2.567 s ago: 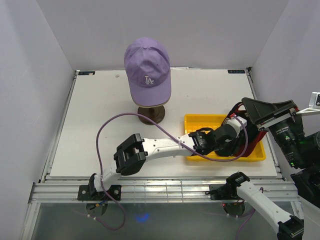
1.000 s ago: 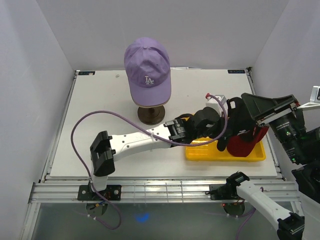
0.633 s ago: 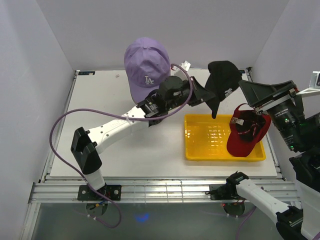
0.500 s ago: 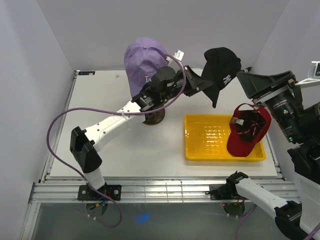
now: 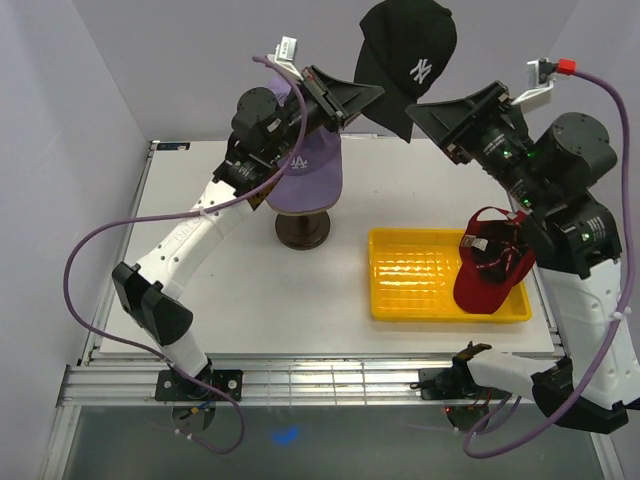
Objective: Stack the hats
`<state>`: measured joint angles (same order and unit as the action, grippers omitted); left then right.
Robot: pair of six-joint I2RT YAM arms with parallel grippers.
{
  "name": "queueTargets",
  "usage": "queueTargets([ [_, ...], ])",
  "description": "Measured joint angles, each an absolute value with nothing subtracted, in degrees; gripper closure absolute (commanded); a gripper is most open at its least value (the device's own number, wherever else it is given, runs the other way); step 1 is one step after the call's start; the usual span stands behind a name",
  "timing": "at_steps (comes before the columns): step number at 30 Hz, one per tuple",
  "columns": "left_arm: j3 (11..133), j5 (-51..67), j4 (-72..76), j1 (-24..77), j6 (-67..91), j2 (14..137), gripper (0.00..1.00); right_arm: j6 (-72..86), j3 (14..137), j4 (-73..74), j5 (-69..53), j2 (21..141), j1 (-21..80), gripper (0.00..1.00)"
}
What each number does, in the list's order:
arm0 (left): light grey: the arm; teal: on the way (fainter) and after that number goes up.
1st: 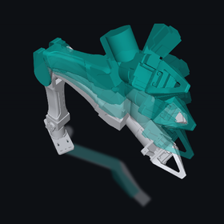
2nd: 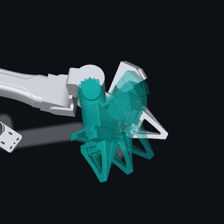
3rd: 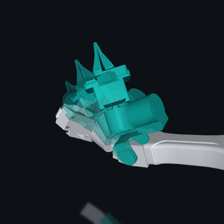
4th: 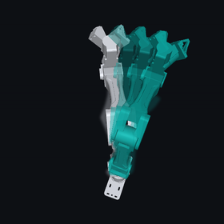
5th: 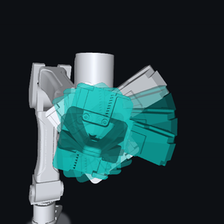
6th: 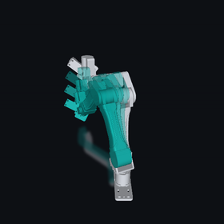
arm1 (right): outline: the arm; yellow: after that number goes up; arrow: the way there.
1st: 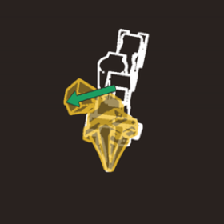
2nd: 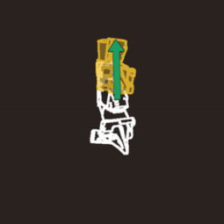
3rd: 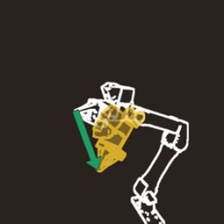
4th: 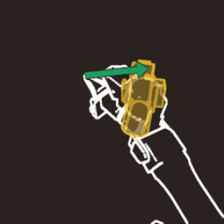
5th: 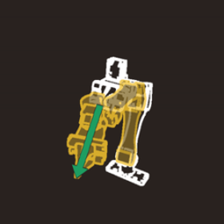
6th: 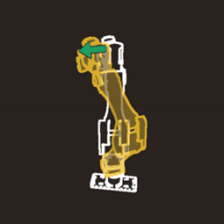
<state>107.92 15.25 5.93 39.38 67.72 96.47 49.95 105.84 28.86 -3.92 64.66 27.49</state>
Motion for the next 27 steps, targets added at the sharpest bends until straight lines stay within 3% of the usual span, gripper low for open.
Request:
queueTargets([
  [10,98.1,22.3,14.2,26.1,78.2,88.8,1.00,62.0,102.3,13.0,-22.3,74.3,22.1,0.35],
  [14,95.8,24.2,19.2,22.7,83.3,86.5,1.00,69.6,94.4,1.2,-27.9,74.8,18.6,0.27],
  [27,81.7,26.8,36.4,22.1,96.2,81.5,1.00,79.6,85.7,-15.7,-31.0,75.6,18.2,0.24],
])
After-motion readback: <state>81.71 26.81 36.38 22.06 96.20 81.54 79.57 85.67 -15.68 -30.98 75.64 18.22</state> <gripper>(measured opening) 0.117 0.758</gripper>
